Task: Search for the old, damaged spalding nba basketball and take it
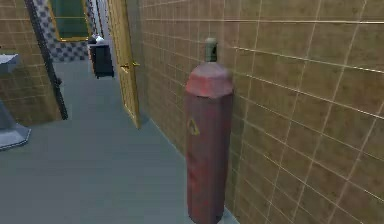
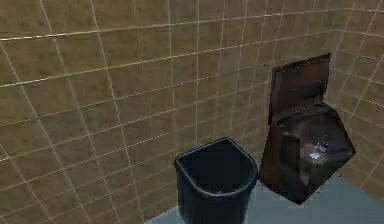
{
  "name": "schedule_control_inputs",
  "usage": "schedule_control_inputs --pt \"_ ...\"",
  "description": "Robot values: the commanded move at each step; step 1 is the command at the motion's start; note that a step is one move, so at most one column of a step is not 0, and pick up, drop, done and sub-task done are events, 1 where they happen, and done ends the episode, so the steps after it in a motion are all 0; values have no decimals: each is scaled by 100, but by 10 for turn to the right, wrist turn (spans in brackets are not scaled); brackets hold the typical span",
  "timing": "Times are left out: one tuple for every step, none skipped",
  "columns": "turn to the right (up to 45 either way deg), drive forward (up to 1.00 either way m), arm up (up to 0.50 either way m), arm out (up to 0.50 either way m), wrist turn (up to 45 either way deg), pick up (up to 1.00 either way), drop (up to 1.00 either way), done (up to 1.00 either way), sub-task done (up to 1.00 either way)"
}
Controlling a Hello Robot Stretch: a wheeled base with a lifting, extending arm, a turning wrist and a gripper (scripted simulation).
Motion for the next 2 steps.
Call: schedule_control_inputs --pt "-270 0 0 0 0 0 0 0 0" --pt "0 100 0 0 0 0 0 0 0"
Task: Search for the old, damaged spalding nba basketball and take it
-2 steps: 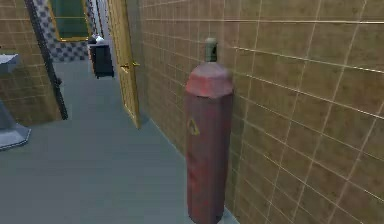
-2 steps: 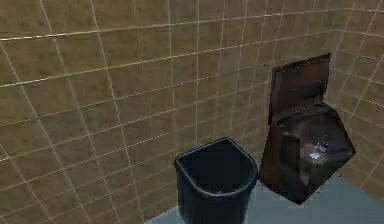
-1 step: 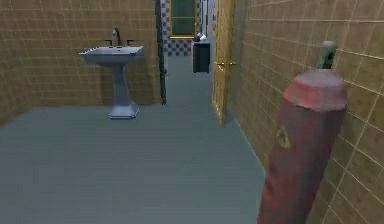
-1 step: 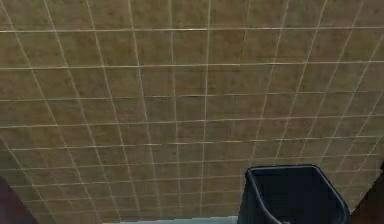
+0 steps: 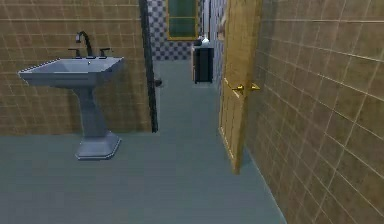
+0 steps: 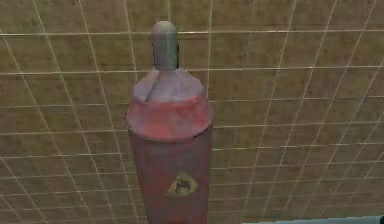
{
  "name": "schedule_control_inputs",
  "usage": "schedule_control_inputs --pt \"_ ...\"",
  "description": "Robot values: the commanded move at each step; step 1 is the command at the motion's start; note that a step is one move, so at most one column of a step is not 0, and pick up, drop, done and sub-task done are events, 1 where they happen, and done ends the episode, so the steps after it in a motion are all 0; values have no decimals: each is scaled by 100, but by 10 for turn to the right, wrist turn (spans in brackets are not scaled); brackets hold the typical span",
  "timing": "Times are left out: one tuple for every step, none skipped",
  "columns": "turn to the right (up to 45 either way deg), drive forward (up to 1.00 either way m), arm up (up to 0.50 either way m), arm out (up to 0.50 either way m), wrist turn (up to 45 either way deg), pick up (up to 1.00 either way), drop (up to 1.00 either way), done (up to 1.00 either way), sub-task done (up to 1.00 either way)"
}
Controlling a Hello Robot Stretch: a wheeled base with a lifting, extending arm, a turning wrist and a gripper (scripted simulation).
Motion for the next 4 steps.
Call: schedule_control_inputs --pt "0 100 0 0 0 0 0 0 0" --pt "0 100 0 0 0 0 0 0 0" --pt "-30 0 0 0 0 0 0 0 0" --pt "0 100 0 0 0 0 0 0 0"
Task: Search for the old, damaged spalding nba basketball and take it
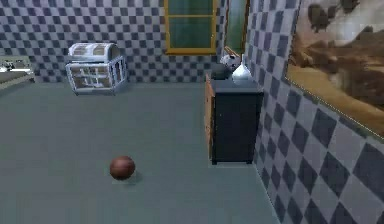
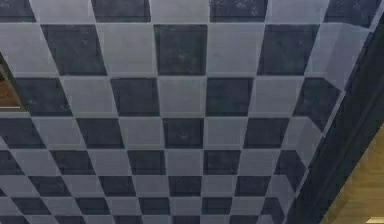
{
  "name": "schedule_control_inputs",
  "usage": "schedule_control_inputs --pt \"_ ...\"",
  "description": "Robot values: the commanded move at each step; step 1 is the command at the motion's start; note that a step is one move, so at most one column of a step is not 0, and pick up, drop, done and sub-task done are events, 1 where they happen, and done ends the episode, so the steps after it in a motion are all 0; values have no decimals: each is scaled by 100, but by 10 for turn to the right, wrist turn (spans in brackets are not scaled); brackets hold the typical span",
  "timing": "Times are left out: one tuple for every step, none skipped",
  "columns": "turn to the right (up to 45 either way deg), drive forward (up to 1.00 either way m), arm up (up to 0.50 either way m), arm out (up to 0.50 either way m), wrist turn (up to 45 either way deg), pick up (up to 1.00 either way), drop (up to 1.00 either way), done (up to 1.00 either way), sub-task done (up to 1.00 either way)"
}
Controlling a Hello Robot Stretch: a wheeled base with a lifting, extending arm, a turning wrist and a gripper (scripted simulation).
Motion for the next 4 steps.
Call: schedule_control_inputs --pt "0 100 0 0 0 0 0 0 0" --pt "0 55 0 0 0 0 0 0 0" --pt "-450 0 0 0 0 0 0 0 0" --pt "-150 0 0 0 0 0 0 0 0"
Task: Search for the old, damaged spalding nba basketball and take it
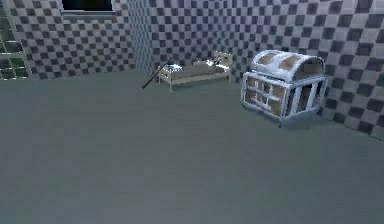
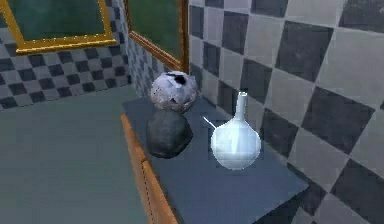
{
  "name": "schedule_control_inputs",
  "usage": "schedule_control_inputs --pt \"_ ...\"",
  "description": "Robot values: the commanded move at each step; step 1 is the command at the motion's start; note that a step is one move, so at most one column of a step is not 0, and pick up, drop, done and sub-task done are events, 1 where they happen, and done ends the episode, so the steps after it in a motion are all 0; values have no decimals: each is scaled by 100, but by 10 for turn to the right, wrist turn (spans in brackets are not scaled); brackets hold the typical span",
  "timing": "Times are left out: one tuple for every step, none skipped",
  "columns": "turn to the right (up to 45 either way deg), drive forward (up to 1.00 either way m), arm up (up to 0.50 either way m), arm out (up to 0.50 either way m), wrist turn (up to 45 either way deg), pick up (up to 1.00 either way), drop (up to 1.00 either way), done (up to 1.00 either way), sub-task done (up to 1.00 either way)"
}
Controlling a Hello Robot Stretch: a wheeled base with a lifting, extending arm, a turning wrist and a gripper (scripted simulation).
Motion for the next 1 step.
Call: schedule_control_inputs --pt "450 0 0 0 0 0 0 0 0"
